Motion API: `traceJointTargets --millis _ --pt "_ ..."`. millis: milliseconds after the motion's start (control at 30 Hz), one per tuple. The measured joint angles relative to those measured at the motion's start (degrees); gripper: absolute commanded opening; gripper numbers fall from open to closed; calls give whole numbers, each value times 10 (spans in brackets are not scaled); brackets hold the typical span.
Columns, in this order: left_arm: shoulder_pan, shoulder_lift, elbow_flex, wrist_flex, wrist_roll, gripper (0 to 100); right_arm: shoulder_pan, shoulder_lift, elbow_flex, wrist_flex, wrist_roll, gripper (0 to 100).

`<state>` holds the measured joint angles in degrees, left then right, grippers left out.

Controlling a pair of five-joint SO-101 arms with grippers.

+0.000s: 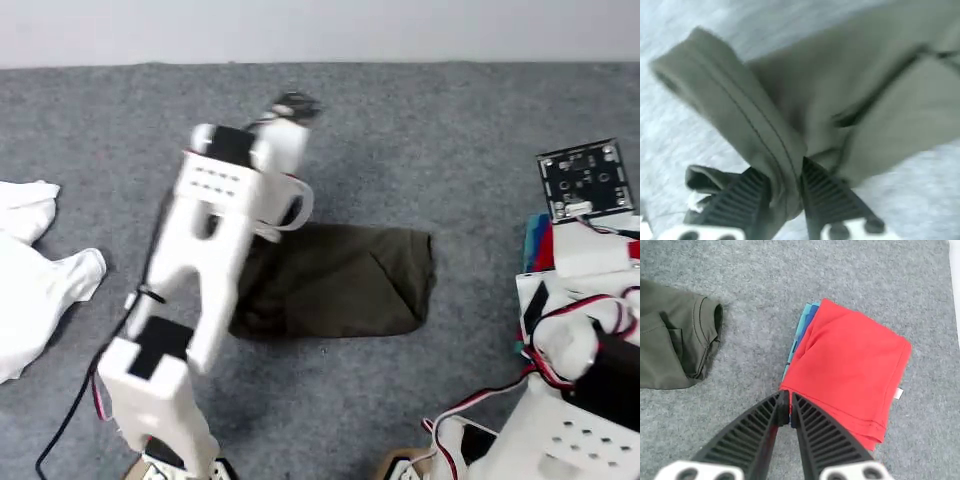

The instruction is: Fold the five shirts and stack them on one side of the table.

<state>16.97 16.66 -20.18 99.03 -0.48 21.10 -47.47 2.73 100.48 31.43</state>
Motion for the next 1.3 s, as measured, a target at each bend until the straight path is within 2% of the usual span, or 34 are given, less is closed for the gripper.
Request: traceJointTargets --millis 233,367,667,867,1067,1300 --pt "164 -10 0 1 28 12 0 0 0 0 0 9" --pt "215 -10 0 -10 29 12 0 0 0 0 0 9" --pt "224 -8 0 -98 32 12 0 0 0 0 0 9" --pt "233 39 0 -137 32 25 0 0 1 0 0 9" --pt "287 50 0 -142 32 216 0 0 33 0 0 9" --pt "274 50 -2 -112 32 196 0 -21 37 0 0 9"
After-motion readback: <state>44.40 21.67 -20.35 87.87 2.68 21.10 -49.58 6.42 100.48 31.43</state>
